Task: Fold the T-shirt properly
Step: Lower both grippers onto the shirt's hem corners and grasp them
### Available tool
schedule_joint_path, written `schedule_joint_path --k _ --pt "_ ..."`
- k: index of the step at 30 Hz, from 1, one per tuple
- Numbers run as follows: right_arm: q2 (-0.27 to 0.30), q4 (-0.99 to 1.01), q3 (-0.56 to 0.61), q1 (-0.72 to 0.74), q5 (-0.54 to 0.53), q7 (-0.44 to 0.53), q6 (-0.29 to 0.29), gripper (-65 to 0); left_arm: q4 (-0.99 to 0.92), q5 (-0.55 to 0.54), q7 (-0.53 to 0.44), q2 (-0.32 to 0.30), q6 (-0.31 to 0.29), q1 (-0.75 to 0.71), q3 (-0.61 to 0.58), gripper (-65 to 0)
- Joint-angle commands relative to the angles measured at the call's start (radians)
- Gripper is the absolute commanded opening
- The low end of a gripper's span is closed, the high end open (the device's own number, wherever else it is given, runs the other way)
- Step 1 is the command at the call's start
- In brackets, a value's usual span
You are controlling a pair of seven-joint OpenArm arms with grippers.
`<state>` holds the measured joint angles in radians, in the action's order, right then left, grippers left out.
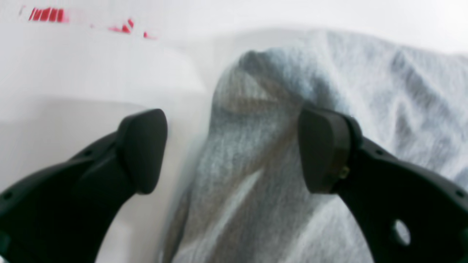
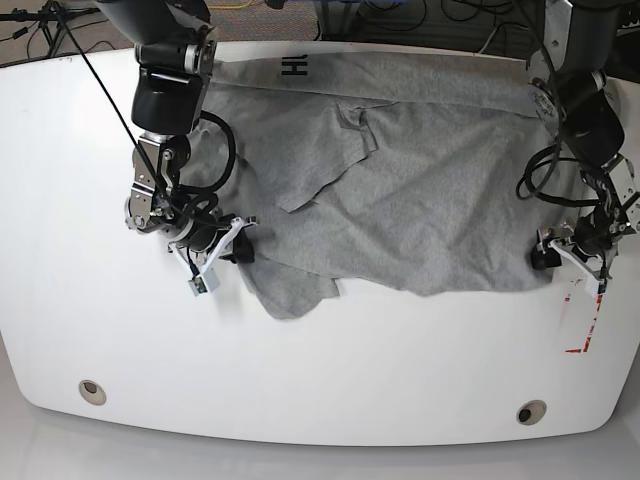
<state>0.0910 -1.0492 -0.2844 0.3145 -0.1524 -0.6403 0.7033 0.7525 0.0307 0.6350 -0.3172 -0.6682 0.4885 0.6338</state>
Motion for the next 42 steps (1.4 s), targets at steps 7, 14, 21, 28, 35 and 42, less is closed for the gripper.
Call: schedule_joint_path --k 7,14,21,28,35,42 --pt "0.006 -0.036 0.035 0.004 0.01 -0.013 -0.005 -63.4 0.003 -0.01 -0.014 0.01 -0.005 0.031 -0.001 -18.3" --pt "0.01 -0.052 0.055 -0.011 0.01 -0.013 -0.005 -63.4 0.006 -0.01 -0.014 0.013 -0.005 0.029 -0.001 -53.9" --pt "0.008 -0.092 0.055 -0.03 0.01 -0.013 -0.005 -63.4 0.011 -0.013 -0.013 -0.012 -0.012 0.026 -0.025 -60.8" --pt "0.01 -0.095 0.057 -0.036 0.01 -0.013 -0.005 -63.4 0.022 -0.019 -0.013 -0.033 -0.015 0.026 -0.027 -65.0" --pt "0.01 -0.161 0.057 -0.044 0.012 -0.049 -0.005 -63.6 0.203 -0.019 -0.007 -0.029 -0.015 -0.04 -0.027 -65.0" --pt "0.017 -0.233 0.057 -0.041 0.012 -0.083 -0.005 -63.6 0.347 -0.019 0.065 -0.012 -0.025 -0.08 -0.03 -65.0"
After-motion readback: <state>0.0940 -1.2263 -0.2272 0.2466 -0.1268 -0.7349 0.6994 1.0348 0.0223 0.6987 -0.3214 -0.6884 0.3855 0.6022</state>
